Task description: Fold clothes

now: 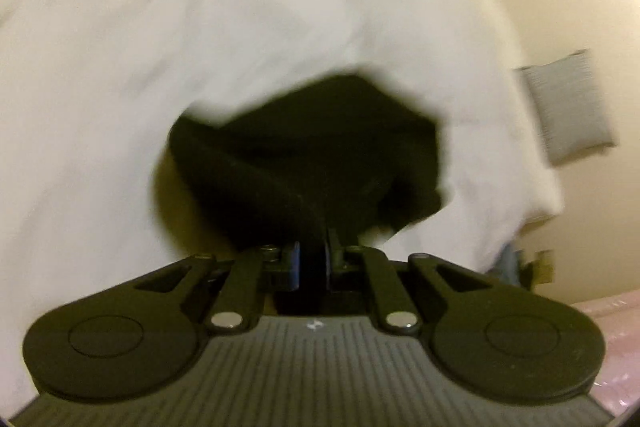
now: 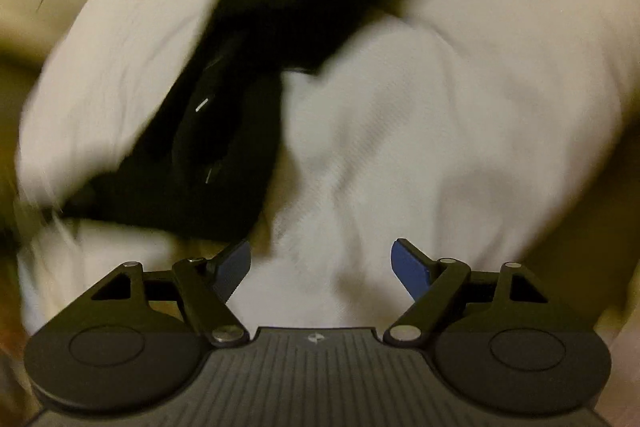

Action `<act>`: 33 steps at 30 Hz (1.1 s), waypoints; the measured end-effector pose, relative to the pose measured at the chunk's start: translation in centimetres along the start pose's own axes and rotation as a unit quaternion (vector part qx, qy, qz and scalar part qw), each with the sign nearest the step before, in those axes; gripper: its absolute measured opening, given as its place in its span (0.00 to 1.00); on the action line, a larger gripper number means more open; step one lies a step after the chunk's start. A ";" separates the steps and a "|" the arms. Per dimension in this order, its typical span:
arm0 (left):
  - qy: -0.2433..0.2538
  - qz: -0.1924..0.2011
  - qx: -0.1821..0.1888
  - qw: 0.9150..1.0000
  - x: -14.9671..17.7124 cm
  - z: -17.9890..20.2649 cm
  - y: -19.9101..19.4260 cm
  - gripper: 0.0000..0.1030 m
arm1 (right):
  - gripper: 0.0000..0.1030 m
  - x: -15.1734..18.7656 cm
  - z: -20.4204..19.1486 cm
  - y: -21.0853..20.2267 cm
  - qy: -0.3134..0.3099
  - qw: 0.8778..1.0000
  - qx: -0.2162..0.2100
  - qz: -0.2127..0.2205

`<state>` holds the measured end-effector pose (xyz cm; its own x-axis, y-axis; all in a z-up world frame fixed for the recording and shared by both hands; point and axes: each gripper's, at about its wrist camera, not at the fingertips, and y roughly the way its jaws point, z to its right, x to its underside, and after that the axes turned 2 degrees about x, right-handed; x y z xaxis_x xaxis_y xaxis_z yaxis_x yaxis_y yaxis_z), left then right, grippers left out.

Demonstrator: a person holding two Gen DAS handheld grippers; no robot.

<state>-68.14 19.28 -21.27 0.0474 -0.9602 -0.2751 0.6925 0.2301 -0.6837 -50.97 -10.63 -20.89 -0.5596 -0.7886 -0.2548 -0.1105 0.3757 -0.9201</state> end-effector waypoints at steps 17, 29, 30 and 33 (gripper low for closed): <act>0.008 -0.099 -0.049 0.994 -3.6 -2.2 7.8 0.19 | 0.41 0.1 -8.6 7.6 -0.169 0.970 0.091 0.148; 0.055 0.010 0.051 0.997 -5.8 5.9 -1.1 0.08 | 0.11 -6.9 -9.3 -5.2 -0.285 0.875 0.222 0.322; 0.074 0.031 0.060 0.995 -6.2 7.5 -2.5 0.08 | 0.08 -7.7 -9.8 -7.1 -0.296 0.858 0.231 0.350; 0.105 0.099 0.084 0.986 -7.7 11.2 -7.2 0.08 | 0.01 -9.8 -11.7 -13.6 -0.324 0.795 0.255 0.445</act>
<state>-65.39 23.28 -6.67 0.0556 -0.8418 -0.5368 0.7953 0.3624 -0.4859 -53.64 -2.32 -2.43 0.3297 -0.4672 -0.8204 0.5314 0.8101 -0.2478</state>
